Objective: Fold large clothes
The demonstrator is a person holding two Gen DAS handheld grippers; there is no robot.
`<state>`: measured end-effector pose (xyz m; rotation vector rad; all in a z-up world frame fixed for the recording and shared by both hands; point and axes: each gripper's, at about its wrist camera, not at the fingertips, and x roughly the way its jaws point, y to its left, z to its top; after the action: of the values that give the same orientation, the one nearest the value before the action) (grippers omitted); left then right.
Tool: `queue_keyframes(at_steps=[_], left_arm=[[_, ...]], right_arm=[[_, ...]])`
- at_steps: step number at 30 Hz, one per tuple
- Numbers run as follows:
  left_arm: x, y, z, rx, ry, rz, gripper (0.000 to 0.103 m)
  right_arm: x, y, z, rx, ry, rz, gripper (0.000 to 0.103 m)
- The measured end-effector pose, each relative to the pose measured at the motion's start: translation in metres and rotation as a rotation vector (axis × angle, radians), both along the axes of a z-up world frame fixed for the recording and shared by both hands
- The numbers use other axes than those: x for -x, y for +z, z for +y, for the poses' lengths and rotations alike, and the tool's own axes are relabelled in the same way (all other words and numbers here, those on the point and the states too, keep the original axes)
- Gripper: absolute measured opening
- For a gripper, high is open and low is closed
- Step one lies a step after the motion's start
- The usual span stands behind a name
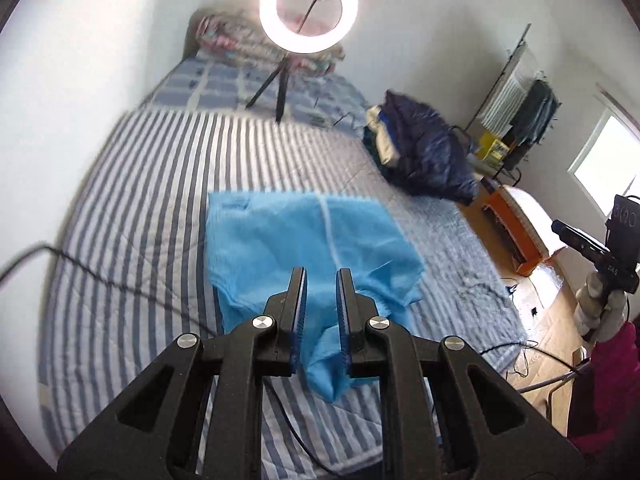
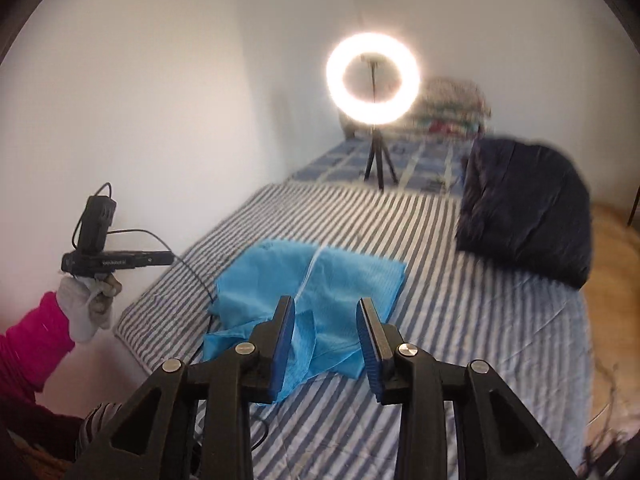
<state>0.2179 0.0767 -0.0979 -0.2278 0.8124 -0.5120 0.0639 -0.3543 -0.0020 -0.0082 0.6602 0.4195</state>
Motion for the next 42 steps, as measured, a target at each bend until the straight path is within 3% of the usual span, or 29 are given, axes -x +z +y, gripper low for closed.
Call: queue_keyframes(at_steps=[3, 7, 9, 12, 16, 21, 26, 30, 36, 42], left_arm=[[0.030, 0.050, 0.012, -0.020, 0.001, -0.084, 0.015], [0.066, 0.101, 0.032, -0.027, -0.011, -0.138, 0.024], [0.080, 0.117, 0.042, -0.032, -0.014, -0.149, 0.027], [0.092, 0.118, 0.050, -0.039, -0.014, -0.144, 0.041], [0.093, 0.082, 0.044, -0.042, -0.039, -0.106, 0.042], [0.066, -0.005, 0.018, 0.014, -0.102, 0.022, 0.042], [0.035, -0.083, -0.020, -0.012, -0.172, 0.126, 0.042], [0.017, -0.125, -0.037, -0.056, -0.194, 0.169, 0.042], [0.003, -0.150, -0.036, -0.067, -0.193, 0.204, 0.042], [-0.008, -0.155, -0.032, -0.053, -0.164, 0.193, 0.042]], right_arm=[[0.028, 0.042, -0.010, 0.029, 0.000, -0.079, 0.035], [0.055, 0.081, -0.014, 0.083, 0.014, -0.163, 0.047], [0.063, 0.090, -0.013, 0.101, 0.029, -0.181, 0.047], [0.069, 0.088, -0.008, 0.114, 0.063, -0.176, 0.047], [0.060, 0.056, 0.006, 0.107, 0.116, -0.128, 0.047], [0.033, -0.011, 0.032, 0.088, 0.185, -0.007, 0.047], [-0.001, -0.083, 0.069, 0.107, 0.280, 0.128, 0.047], [-0.028, -0.134, 0.099, 0.130, 0.330, 0.227, 0.041], [-0.059, -0.177, 0.125, 0.143, 0.398, 0.312, 0.035], [-0.091, -0.180, 0.152, 0.152, 0.454, 0.306, 0.032]])
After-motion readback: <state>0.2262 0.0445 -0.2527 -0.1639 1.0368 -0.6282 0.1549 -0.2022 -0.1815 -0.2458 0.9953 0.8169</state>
